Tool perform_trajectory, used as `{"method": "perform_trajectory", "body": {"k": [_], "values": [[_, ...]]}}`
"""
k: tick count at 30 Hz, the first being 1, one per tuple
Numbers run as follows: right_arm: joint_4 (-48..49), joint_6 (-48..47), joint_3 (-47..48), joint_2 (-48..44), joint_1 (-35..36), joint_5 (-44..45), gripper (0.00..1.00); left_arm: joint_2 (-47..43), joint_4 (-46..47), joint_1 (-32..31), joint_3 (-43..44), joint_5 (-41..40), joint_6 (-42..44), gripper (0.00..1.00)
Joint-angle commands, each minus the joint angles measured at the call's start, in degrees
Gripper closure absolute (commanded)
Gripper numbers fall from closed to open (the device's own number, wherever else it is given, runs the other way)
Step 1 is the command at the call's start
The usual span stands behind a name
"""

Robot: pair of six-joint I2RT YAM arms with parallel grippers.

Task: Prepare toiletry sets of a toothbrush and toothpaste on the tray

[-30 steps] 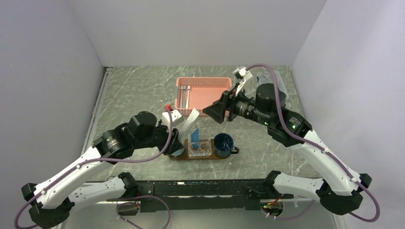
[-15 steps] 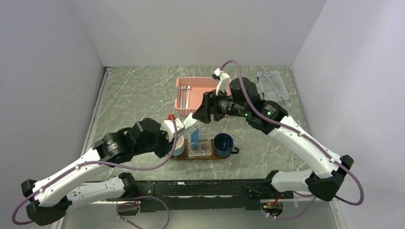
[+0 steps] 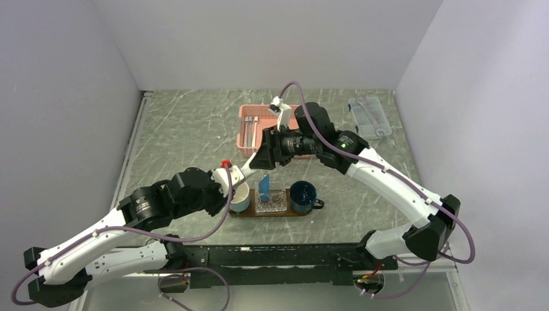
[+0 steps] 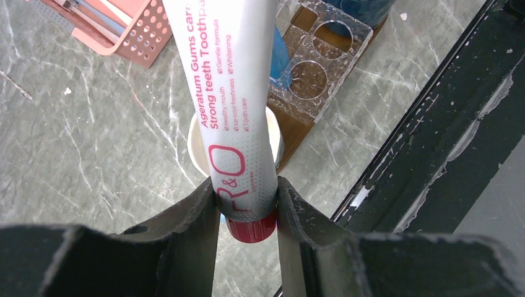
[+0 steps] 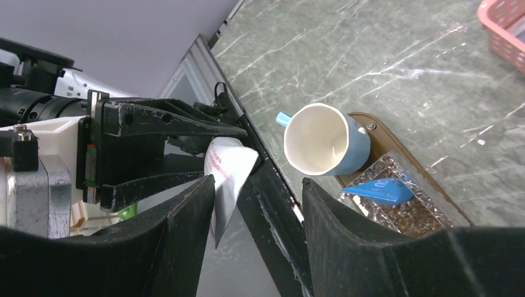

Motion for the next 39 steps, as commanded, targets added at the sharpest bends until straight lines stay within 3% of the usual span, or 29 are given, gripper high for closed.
{"method": "perform_trajectory", "body": {"k": [1, 12, 21, 24, 33, 39], "values": [[2.95, 1.47, 2.97, 1.06, -0.22, -4.38, 0.45, -0.10, 3.50, -0.92, 0.02, -2.01, 0.88, 1.00], [2.74, 2.24, 3.32, 3.07, -0.23, -6.40, 0.64, 0.68, 3.33, -2.13, -0.03, -4.26, 0.80, 1.00], [2.70, 2.35, 3.15, 3.54, -0.19, -7.76, 1.00, 0.21, 3.75, -2.22, -0.29, -5.16, 0.87, 1.00], [3.60, 2.76, 2.75, 3.37, -0.24, -8.24, 1.00, 0.24, 4.06, -2.22, -0.69, -4.60, 0.96, 0.87], [4.22, 2.01, 2.22, 1.21, -0.22, -5.69, 1.00, -0.09, 5.62, -2.21, -2.12, 0.52, 2.32, 0.30], [1.27, -0.57, 2.58, -1.30, -0.25, -2.57, 1.00, -1.72, 6.74, -2.22, -3.13, 2.46, 2.70, 0.18]]}}
